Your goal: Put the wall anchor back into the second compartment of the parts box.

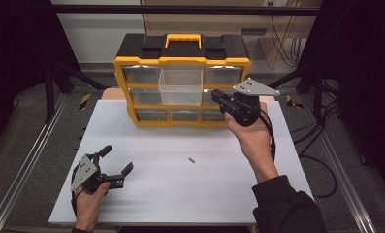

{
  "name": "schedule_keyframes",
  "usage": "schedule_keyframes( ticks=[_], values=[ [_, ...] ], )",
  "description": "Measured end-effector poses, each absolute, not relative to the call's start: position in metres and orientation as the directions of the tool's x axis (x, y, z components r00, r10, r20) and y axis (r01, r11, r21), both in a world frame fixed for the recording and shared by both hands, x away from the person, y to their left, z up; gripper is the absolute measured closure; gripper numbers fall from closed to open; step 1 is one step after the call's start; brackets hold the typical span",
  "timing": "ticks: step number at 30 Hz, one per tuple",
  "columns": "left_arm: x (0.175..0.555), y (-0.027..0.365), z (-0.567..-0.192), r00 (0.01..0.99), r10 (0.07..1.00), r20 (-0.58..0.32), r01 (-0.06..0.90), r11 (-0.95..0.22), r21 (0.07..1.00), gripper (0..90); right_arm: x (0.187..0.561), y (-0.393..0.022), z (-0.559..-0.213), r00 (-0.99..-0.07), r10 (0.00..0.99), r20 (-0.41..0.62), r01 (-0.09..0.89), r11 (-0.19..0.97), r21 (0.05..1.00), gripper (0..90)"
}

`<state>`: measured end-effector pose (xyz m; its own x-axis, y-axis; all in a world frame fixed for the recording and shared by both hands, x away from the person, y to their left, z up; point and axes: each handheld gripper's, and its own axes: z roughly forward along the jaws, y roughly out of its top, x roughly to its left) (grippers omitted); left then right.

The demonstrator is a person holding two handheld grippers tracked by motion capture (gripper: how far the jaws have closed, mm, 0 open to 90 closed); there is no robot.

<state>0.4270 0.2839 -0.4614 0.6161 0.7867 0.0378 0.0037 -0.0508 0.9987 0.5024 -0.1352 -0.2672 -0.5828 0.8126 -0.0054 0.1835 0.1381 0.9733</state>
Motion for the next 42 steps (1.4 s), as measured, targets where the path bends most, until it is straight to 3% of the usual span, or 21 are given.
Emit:
schedule_keyframes(
  ticks=[42],
  values=[
    [0.427,0.284,-0.461,0.617,0.786,0.037,0.003,-0.049,0.999,0.3,0.51,-0.114,-0.223,-0.595,0.803,-0.029,0.143,0.141,0.98,84.7]
  ],
)
